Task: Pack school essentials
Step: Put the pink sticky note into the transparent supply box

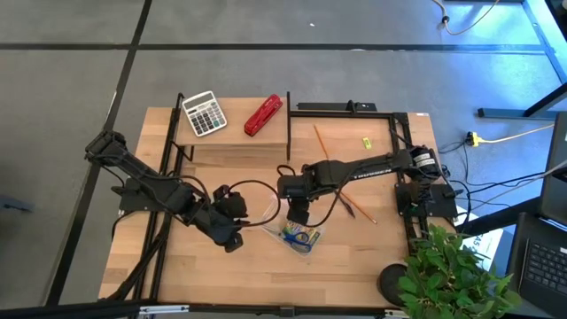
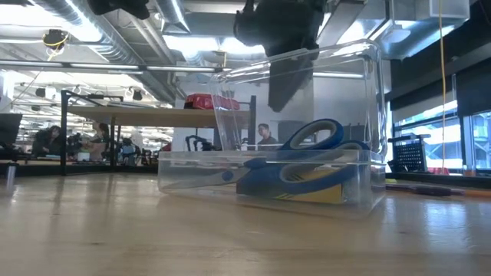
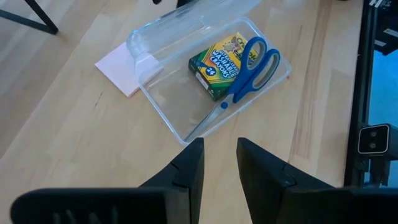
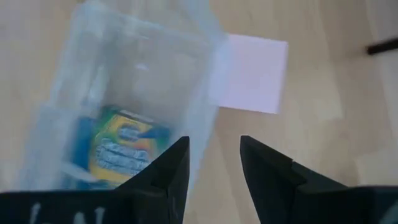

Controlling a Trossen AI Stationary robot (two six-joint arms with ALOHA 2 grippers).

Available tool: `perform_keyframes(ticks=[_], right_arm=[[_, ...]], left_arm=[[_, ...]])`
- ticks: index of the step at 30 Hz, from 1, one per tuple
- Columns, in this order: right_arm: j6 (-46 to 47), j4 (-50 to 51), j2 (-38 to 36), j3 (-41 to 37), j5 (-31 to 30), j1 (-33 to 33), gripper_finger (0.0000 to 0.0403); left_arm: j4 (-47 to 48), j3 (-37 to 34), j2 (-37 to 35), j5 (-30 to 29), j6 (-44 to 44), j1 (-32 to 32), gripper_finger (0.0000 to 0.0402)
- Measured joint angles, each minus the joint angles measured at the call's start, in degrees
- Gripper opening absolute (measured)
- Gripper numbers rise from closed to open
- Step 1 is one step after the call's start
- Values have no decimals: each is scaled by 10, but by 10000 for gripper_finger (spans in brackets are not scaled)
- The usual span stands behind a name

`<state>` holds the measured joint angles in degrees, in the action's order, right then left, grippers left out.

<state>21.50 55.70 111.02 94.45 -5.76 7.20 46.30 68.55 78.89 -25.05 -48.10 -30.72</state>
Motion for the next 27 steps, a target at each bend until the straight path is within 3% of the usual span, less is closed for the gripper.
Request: perform_keyframes(ticks=[22, 27], right_arm=[[-109, -25, 0, 0, 15, 50, 145], [-128, -42, 0, 0, 43, 67, 145]], left_arm=[[0, 0, 0, 0, 0, 0, 88], [0, 0, 0, -1, 0, 0, 88]])
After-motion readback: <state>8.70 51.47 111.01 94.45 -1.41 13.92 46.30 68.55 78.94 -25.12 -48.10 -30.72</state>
